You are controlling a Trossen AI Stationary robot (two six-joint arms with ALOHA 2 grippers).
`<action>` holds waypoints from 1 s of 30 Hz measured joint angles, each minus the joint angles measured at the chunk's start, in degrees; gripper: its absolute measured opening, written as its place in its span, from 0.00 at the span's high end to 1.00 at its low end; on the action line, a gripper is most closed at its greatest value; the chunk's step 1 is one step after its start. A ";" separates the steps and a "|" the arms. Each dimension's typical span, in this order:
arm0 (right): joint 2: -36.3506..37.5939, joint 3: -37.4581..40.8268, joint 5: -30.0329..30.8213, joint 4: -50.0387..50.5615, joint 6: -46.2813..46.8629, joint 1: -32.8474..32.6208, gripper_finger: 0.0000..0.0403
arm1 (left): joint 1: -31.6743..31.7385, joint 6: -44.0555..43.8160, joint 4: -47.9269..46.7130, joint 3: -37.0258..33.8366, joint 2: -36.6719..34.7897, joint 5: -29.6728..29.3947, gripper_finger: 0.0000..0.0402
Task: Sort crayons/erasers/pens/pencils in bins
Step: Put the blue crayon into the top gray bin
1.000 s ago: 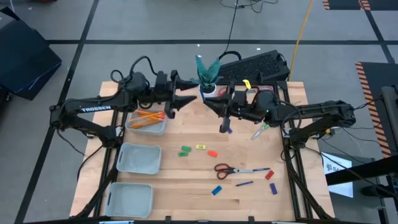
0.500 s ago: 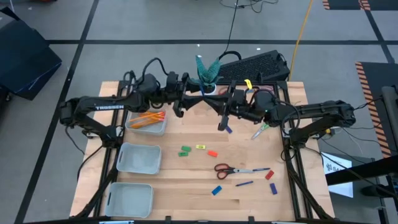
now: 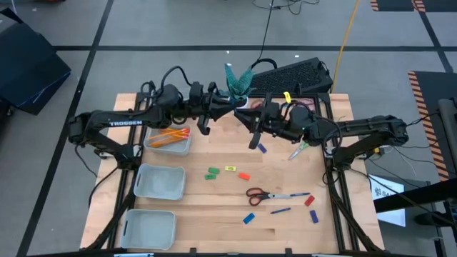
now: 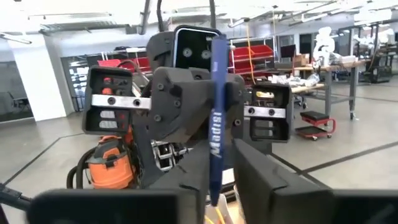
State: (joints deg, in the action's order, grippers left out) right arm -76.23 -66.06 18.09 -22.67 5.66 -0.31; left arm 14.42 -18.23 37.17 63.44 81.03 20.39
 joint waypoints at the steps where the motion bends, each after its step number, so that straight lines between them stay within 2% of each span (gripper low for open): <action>1: 0.00 0.00 -0.02 0.27 0.63 0.17 0.81 | 0.19 -0.11 -0.36 0.08 -0.10 0.20 0.94; 4: 0.00 0.00 0.24 1.52 2.20 0.26 0.68 | 1.29 1.81 -6.64 2.39 -0.93 0.75 0.95; 11: 0.00 0.00 4.41 7.43 4.39 0.24 0.38 | 7.33 14.88 -37.61 12.48 -2.32 0.08 0.95; 13: 0.00 0.00 5.49 9.92 4.30 0.26 0.31 | 10.49 19.15 -47.22 13.99 -2.83 -1.87 0.95; 15: 0.01 0.00 6.11 12.92 4.27 0.24 0.27 | 14.03 22.63 -55.55 14.07 -3.35 -6.19 0.94; 19: 0.00 0.00 6.29 23.15 9.10 0.95 0.23 | 22.66 26.40 -70.01 11.49 -3.12 -12.65 0.94; 21: -0.85 -0.04 5.90 31.13 11.43 2.03 0.24 | 26.76 27.95 -73.86 9.48 -3.13 -16.79 0.93; 24: -3.68 0.00 2.28 41.08 11.66 2.95 0.25 | 31.21 29.11 -75.19 4.67 -2.73 -22.25 0.93; 27: -7.15 -0.71 -5.30 46.36 12.76 3.19 0.26 | 35.09 28.64 -76.04 -1.04 -2.52 -22.59 0.93; 30: -11.08 -3.93 -9.12 52.52 13.15 2.50 0.26 | 37.88 29.12 -72.60 -7.68 -2.66 -25.49 0.93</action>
State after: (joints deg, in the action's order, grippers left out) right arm -87.31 -70.00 8.97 29.84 18.80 2.19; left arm 52.30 10.89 -35.43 55.76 78.37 -5.10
